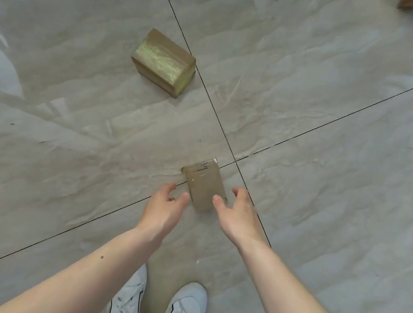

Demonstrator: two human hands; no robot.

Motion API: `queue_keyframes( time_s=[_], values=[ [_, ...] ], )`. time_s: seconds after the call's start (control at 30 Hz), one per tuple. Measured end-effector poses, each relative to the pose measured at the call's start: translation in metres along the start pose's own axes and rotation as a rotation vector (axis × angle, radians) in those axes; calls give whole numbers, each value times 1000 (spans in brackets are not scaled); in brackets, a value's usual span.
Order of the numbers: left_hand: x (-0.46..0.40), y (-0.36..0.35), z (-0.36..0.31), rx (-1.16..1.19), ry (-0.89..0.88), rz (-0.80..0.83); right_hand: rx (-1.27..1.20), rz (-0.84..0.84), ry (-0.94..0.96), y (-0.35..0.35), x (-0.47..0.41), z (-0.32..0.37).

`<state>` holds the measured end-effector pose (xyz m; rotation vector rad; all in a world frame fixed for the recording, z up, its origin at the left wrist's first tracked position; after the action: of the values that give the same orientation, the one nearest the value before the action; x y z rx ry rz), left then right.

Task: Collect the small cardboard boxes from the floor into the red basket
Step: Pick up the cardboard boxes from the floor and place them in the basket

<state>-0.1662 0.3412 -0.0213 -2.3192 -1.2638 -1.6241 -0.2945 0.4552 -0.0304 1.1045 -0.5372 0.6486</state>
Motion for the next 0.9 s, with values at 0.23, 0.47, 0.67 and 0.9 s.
queue_keyframes(
  time_s=[0.23, 0.47, 0.67, 0.9],
  values=[
    [-78, -58, 33, -50, 67, 34, -23, 22, -9, -64, -74, -29],
    [-96, -78, 35, 33, 37, 74, -79, -25, -25, -75, -90, -30],
    [-49, -36, 7, 74, 8, 58, -196, -40, -13, -46, -42, 10],
    [25, 42, -58, 33, -134, -83, -256, -31, -2, 20, 33, 83]
  ],
)
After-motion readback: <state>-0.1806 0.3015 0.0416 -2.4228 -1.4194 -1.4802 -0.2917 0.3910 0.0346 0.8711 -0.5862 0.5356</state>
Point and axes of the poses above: each hand's wrist, its own x-axis away from the middle knuckle, its own y-axis out of the back of the hand, z = x × y, the point moved 6 cm from there along -x, towards the middle knuckle, and after that the axes turned 10 degrees about -z, right-handed, at the moved point
